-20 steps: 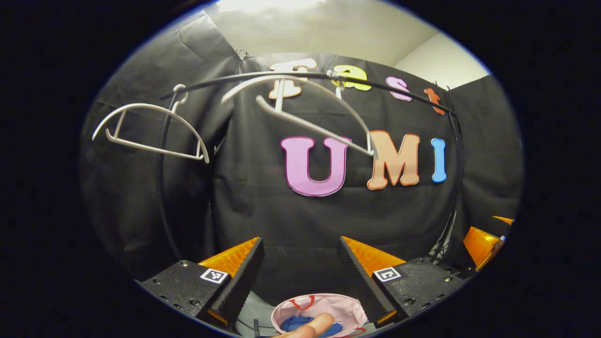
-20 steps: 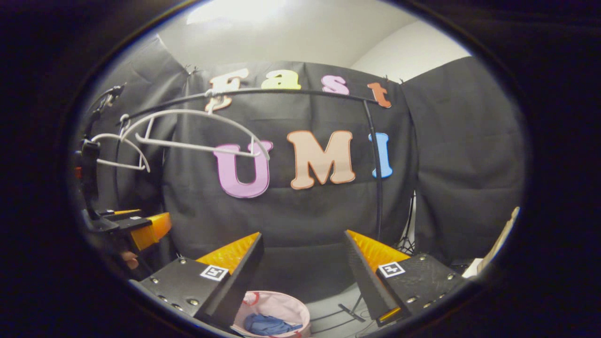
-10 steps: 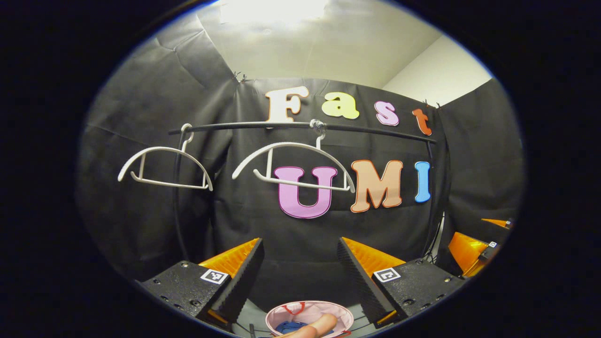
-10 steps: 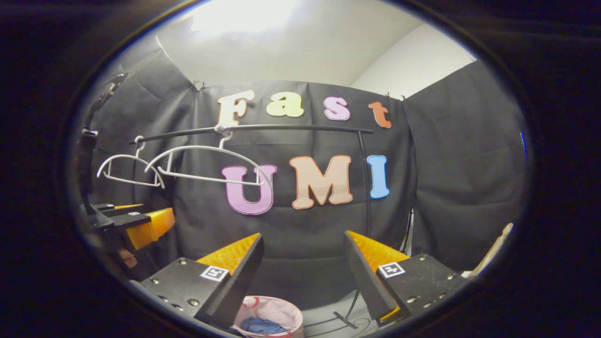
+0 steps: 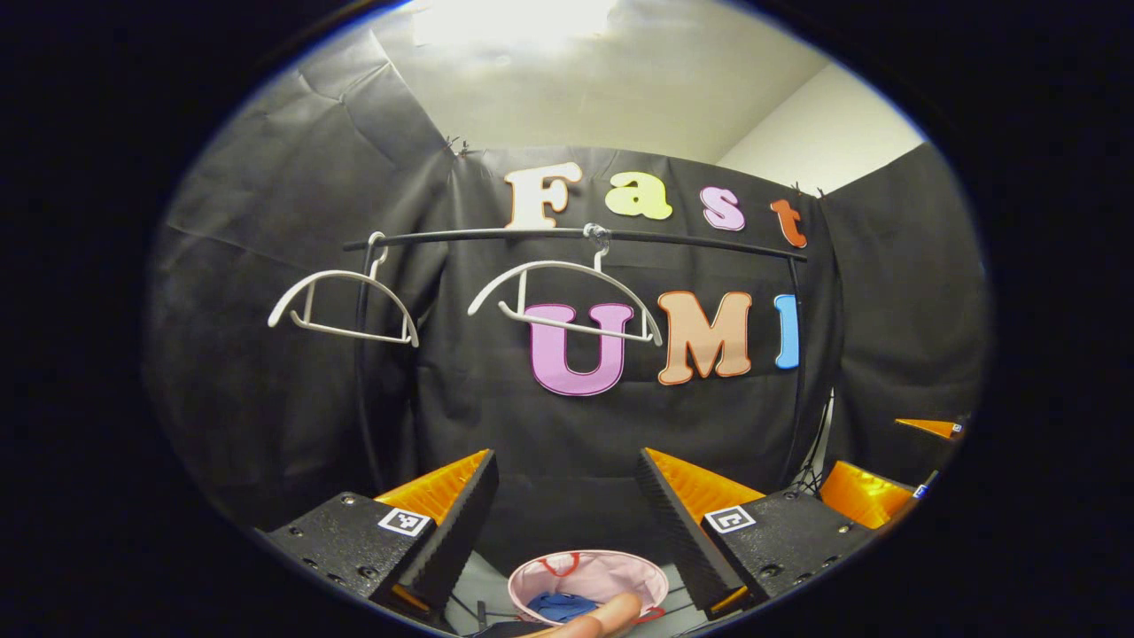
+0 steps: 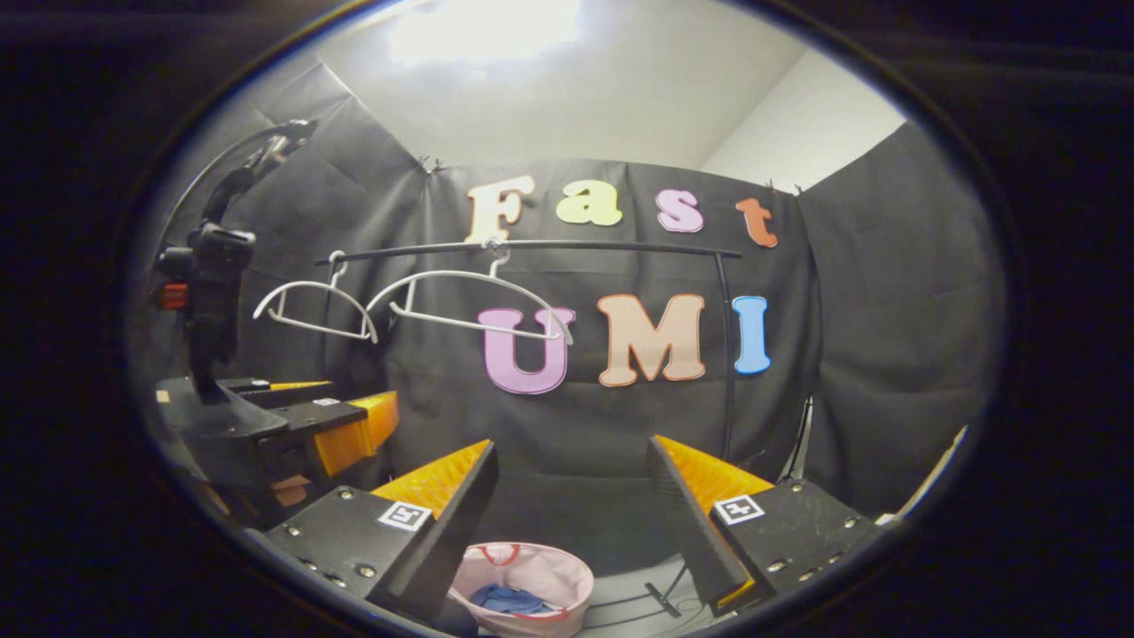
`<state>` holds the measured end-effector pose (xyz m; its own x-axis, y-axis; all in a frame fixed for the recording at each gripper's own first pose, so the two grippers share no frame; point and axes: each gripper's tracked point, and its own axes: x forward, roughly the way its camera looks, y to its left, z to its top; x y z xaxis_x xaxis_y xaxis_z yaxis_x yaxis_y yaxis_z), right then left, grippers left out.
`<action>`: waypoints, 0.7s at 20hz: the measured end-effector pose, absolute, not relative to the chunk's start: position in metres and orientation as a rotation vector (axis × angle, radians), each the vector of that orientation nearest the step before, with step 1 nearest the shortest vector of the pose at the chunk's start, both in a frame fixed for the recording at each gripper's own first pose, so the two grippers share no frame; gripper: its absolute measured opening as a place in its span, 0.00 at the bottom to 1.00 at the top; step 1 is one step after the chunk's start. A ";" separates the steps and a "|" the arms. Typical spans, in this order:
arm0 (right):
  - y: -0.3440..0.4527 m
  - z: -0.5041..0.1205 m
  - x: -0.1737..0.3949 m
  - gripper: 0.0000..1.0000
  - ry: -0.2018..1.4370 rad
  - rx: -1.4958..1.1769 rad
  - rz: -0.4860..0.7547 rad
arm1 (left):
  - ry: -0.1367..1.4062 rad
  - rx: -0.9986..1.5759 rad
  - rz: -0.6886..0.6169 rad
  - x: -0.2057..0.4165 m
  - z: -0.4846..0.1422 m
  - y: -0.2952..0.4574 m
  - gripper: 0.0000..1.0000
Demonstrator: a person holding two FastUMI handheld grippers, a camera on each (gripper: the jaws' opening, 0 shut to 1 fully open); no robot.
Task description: Grasp the clothes on the hanger with both hands and then place them into the laundry hamper below.
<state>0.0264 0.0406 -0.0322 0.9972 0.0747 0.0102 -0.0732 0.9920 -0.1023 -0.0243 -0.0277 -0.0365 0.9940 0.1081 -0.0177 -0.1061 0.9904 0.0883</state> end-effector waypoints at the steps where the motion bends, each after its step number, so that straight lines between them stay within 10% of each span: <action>1: 0.044 -0.030 0.020 1.00 -0.017 -0.097 0.084 | 0.014 0.103 0.114 -0.030 -0.032 -0.027 0.96; 14: 0.035 -0.031 0.000 1.00 -0.021 -0.023 0.091 | -0.018 0.108 0.115 -0.048 -0.022 -0.032 0.99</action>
